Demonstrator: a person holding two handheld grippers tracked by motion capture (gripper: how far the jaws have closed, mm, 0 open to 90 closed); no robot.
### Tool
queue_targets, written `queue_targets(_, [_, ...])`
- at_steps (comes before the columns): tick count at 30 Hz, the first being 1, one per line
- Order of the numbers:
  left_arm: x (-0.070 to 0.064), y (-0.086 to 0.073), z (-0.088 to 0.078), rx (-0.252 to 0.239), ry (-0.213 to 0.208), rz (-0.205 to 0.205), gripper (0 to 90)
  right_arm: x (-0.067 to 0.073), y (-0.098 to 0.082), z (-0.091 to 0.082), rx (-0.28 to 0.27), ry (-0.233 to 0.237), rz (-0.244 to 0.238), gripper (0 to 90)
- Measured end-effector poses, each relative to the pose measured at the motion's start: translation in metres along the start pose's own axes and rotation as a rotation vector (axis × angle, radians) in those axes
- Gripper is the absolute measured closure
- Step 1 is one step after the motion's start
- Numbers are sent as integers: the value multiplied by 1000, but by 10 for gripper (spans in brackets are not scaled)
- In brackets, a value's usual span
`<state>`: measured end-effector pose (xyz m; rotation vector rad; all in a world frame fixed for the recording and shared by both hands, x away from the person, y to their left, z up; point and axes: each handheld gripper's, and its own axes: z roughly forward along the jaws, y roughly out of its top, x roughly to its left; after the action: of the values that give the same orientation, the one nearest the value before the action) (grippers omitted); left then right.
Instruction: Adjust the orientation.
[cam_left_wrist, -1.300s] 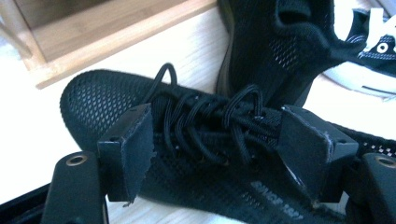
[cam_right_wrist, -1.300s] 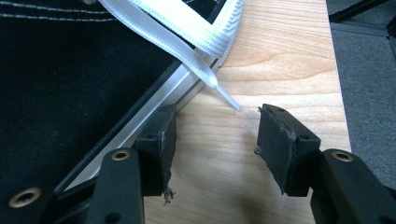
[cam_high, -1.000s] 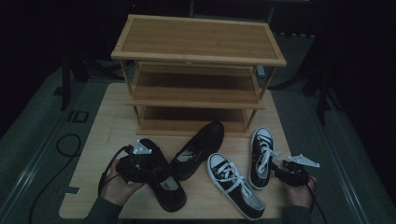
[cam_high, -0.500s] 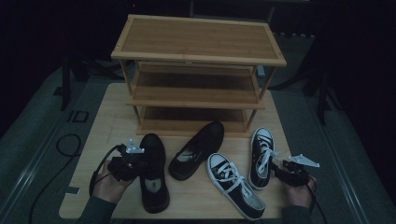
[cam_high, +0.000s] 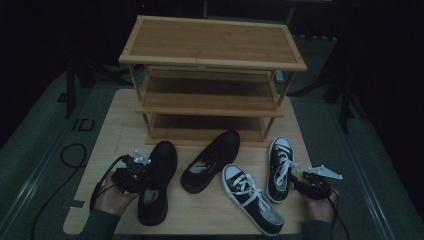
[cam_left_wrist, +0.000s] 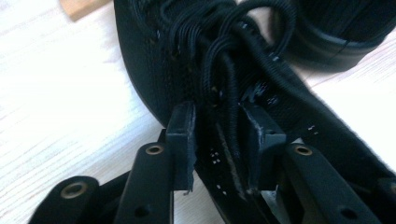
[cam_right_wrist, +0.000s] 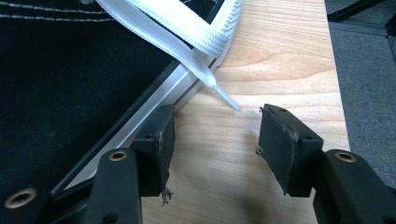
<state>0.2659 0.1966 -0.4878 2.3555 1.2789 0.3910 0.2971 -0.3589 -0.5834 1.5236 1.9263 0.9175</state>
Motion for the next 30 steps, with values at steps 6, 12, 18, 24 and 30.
queue_targets(6, [3, 1, -2, -54, 54, 13, 842, 0, 0, 0, 0, 0, 0, 452])
queue_targets(12, [22, 1, 3, -135, 61, 29, 867, 0, 0, 0, 0, 0, 1, 451])
queue_targets(18, [39, 12, 9, -154, 25, 102, 868, 0, 0, 0, 0, 0, 1, 451])
queue_targets(24, [55, 20, 15, -165, -24, 121, 868, 0, 0, 0, 0, 0, 1, 451])
queue_targets(30, [62, 22, 13, -156, -13, 142, 860, 0, 0, 0, 0, 0, 1, 450])
